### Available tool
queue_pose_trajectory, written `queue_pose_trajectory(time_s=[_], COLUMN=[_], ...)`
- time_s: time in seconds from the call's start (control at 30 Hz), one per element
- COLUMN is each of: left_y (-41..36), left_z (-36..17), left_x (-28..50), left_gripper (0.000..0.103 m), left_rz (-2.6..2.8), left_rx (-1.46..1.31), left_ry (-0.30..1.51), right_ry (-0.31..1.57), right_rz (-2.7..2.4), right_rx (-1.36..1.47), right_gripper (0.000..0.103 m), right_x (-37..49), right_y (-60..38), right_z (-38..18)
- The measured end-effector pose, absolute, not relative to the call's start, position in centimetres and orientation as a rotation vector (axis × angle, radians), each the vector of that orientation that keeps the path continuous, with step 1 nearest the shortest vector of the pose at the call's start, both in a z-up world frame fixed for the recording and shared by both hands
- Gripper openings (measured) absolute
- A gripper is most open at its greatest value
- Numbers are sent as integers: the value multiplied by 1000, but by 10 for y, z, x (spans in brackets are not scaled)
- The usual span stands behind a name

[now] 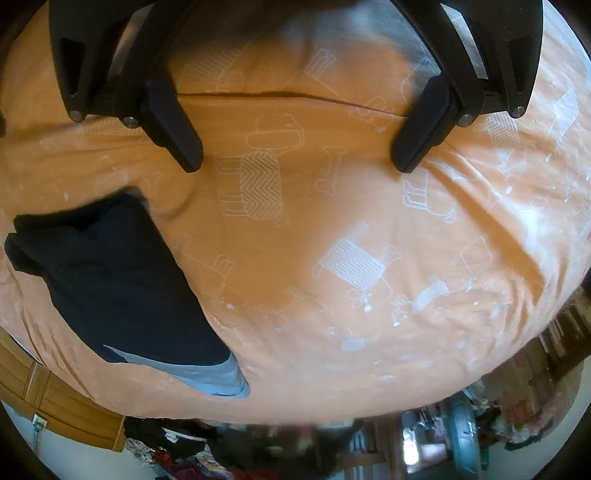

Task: Fold small clothes

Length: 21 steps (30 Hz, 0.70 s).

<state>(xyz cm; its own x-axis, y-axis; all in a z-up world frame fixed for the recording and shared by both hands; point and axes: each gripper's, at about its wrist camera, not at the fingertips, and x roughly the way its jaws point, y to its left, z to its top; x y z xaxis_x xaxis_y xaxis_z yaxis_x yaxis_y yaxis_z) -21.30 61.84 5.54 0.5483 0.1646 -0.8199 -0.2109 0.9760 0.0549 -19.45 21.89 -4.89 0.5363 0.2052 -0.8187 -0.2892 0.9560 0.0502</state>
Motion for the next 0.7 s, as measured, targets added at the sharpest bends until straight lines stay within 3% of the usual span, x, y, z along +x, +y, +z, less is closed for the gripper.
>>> queue_pose_trajectory(time_s=[0.7], left_y=[620], left_z=[54], left_x=[-212], left_gripper=[103], left_rz=[220], left_rx=[-54], left_ry=[963], right_ry=[954], right_rz=[301], right_rx=[-85], right_gripper=[103], right_x=[-195], right_y=[219], right_z=[-49])
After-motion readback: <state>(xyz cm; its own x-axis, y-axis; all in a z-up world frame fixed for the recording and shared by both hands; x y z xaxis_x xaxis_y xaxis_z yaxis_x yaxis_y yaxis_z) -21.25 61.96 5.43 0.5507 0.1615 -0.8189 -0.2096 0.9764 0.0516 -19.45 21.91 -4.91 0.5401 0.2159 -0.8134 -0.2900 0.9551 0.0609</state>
